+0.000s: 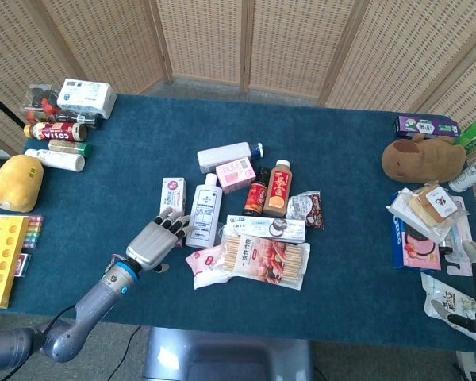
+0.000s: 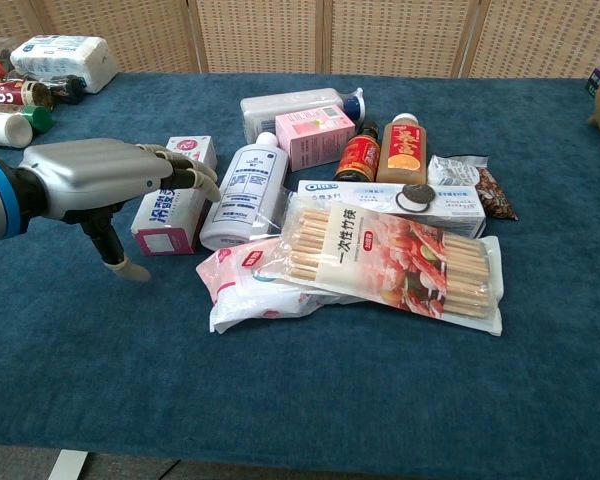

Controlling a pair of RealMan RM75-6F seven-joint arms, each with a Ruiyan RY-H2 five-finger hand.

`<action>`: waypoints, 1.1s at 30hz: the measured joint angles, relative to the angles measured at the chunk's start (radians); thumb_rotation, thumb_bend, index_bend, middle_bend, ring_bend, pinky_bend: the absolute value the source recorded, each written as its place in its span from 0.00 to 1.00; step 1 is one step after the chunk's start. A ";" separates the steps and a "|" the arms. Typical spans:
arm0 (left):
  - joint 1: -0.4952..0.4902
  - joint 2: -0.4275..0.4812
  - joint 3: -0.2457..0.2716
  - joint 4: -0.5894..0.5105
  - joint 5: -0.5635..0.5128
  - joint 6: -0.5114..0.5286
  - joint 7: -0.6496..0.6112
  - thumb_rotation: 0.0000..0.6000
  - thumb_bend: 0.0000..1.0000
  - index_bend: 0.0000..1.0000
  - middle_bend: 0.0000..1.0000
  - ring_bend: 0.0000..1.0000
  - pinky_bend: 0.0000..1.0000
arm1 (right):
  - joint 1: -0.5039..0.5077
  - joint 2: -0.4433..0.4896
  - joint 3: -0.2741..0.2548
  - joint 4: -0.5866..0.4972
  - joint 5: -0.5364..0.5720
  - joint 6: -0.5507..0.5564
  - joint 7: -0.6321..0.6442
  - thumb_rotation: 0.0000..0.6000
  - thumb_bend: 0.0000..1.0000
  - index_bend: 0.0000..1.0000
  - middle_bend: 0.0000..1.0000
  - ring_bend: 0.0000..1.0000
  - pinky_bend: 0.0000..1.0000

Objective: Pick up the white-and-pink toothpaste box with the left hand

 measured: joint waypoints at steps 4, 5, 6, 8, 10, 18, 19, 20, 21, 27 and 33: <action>-0.022 -0.014 0.018 0.010 -0.024 0.000 0.031 1.00 0.21 0.15 0.05 0.00 0.00 | -0.007 0.004 0.001 0.004 0.000 0.005 0.012 1.00 0.04 0.00 0.00 0.00 0.00; -0.025 -0.015 0.022 0.011 -0.027 0.001 0.037 1.00 0.21 0.15 0.05 0.00 0.00 | -0.008 0.004 0.001 0.004 -0.001 0.006 0.013 1.00 0.04 0.00 0.00 0.00 0.00; -0.028 -0.014 0.026 0.011 -0.029 0.002 0.044 1.00 0.21 0.15 0.06 0.00 0.00 | -0.009 0.004 0.002 0.004 -0.001 0.007 0.015 1.00 0.04 0.00 0.00 0.00 0.00; -0.032 -0.010 0.037 0.011 -0.036 0.008 0.063 1.00 0.21 0.15 0.09 0.00 0.00 | -0.012 0.006 0.002 0.005 -0.003 0.010 0.017 1.00 0.04 0.00 0.00 0.00 0.00; -0.035 -0.001 0.048 0.010 -0.052 0.013 0.080 1.00 0.21 0.15 0.11 0.00 0.00 | -0.015 0.005 0.003 0.005 -0.006 0.014 0.019 1.00 0.04 0.00 0.00 0.00 0.00; -0.037 0.061 0.088 -0.007 -0.113 0.037 0.108 1.00 0.21 0.15 0.12 0.00 0.00 | -0.019 0.007 0.005 -0.006 -0.022 0.024 0.013 1.00 0.04 0.00 0.00 0.00 0.00; -0.035 0.073 0.093 -0.011 -0.118 0.042 0.107 1.00 0.21 0.15 0.13 0.00 0.00 | -0.020 0.008 0.006 -0.010 -0.025 0.025 0.011 1.00 0.04 0.00 0.00 0.00 0.00; -0.033 0.082 0.097 -0.014 -0.121 0.046 0.106 1.00 0.21 0.15 0.13 0.00 0.00 | -0.020 0.008 0.006 -0.012 -0.026 0.026 0.008 1.00 0.04 0.00 0.00 0.00 0.00; -0.030 0.091 0.101 -0.018 -0.124 0.050 0.105 1.00 0.21 0.15 0.13 0.00 0.00 | -0.020 0.008 0.006 -0.014 -0.028 0.027 0.005 1.00 0.04 0.00 0.00 0.00 0.00; 0.002 0.177 0.131 -0.051 -0.132 0.093 0.087 1.00 0.21 0.15 0.14 0.00 0.00 | -0.019 0.004 0.008 -0.029 -0.039 0.028 -0.007 1.00 0.04 0.00 0.00 0.00 0.00; 0.053 0.286 0.149 -0.080 -0.152 0.147 0.024 1.00 0.21 0.13 0.15 0.00 0.00 | -0.018 0.000 0.007 -0.029 -0.041 0.020 -0.005 1.00 0.04 0.00 0.00 0.00 0.00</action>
